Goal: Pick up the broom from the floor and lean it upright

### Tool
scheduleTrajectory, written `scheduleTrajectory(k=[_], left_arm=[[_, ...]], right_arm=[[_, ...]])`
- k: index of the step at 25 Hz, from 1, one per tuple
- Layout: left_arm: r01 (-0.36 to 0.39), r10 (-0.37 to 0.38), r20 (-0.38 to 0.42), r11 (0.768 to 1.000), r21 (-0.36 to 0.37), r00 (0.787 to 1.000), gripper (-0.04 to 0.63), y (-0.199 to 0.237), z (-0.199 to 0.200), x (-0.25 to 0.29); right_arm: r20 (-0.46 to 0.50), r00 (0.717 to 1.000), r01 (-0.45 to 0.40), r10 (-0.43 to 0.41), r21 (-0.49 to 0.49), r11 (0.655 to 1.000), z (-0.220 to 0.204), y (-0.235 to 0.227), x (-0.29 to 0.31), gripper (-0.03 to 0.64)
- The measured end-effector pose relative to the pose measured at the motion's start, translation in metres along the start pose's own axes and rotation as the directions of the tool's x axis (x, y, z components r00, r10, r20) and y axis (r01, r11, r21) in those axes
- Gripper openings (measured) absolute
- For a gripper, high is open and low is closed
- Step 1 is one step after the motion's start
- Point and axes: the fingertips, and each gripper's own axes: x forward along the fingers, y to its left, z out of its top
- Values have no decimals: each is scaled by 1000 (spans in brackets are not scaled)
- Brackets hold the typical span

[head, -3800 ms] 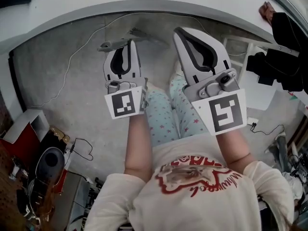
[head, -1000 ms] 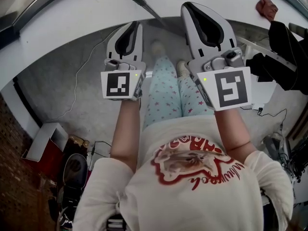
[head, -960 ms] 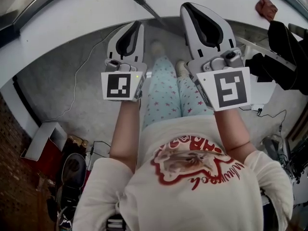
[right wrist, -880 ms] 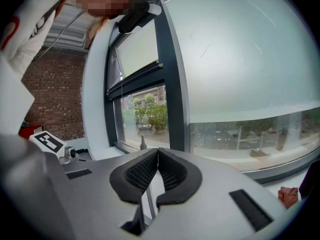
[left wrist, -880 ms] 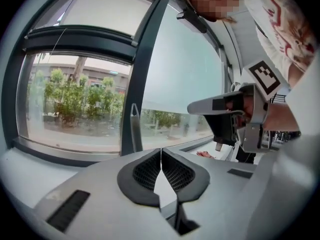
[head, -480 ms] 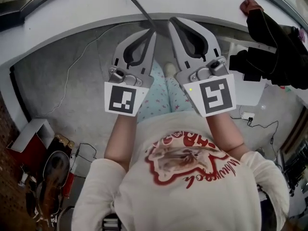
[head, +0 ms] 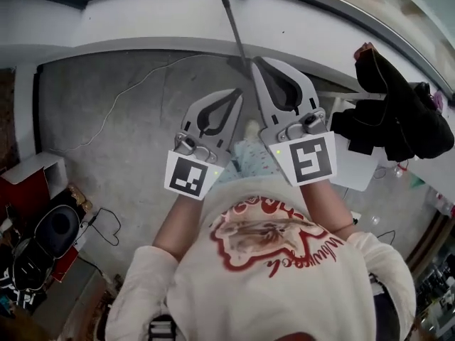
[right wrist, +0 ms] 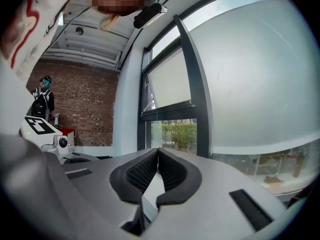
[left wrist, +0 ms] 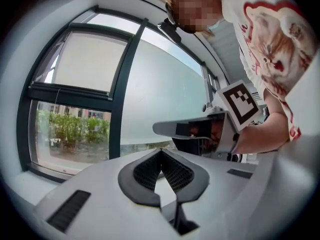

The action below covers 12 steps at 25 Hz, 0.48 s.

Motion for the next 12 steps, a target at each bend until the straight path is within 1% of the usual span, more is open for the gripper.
scheduleTrajectory(k=[4, 6, 9, 12], left_arm=[[-24, 23, 45, 1000, 20, 999, 20, -9, 25, -40], [-27, 25, 64, 999, 29, 998, 20, -19, 35, -69], [-28, 24, 79, 999, 44, 997, 20, -41, 44, -131], [-58, 54, 95, 998, 41, 994, 20, -59, 44, -211]], right_arm=[[35, 999, -4, 5, -32, 999, 25, 26, -20, 25], [51, 999, -12, 14, -47, 999, 33, 48, -34, 25], [77, 996, -45, 49, -49, 998, 43, 102, -63, 25], [105, 991, -74, 80, -63, 995, 53, 173, -95, 25]])
